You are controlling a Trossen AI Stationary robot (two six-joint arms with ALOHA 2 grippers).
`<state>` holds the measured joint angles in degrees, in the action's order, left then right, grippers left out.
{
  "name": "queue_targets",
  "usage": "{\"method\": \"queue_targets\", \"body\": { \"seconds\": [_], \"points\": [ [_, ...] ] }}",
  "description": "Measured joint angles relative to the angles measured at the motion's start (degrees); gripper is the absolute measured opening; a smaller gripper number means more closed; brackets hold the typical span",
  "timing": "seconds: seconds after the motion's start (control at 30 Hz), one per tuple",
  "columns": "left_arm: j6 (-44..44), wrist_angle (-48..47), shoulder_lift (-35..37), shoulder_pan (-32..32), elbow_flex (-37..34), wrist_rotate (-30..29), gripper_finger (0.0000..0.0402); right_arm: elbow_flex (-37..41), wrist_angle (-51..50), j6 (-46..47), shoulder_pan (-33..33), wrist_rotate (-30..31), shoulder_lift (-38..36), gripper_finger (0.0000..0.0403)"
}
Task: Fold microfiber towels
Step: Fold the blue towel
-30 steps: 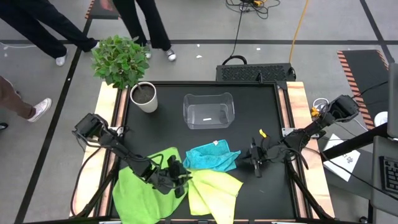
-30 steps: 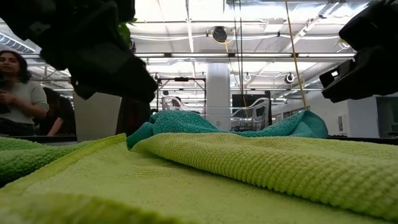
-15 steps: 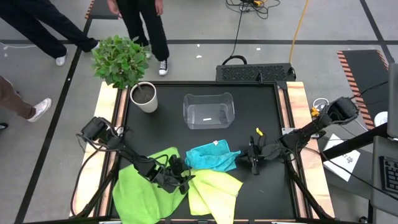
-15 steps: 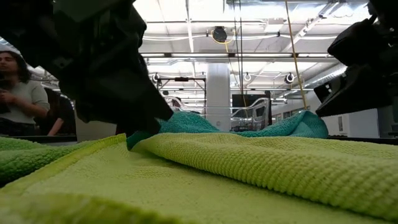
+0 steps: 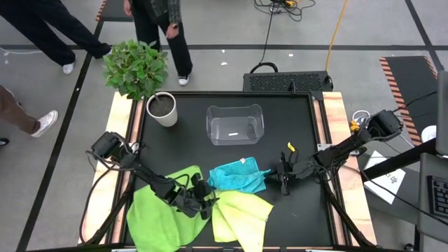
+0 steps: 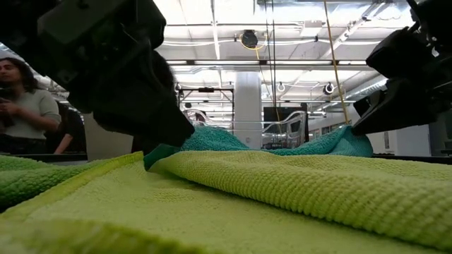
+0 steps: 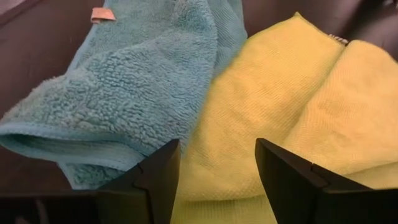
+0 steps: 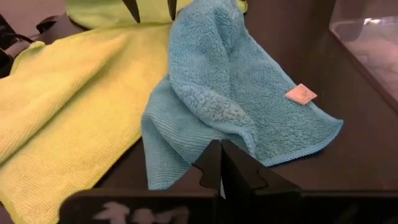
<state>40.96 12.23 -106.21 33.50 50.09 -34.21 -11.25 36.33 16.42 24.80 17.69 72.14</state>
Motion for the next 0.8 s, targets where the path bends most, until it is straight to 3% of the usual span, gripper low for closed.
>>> {"method": "queue_targets", "body": {
  "seconds": [0.8],
  "points": [
    [-3.8,-0.1,0.0,0.1,0.0,0.7,0.0212,0.0,-0.1,2.4,0.0,0.0,0.0,0.0000]
  ]
}}
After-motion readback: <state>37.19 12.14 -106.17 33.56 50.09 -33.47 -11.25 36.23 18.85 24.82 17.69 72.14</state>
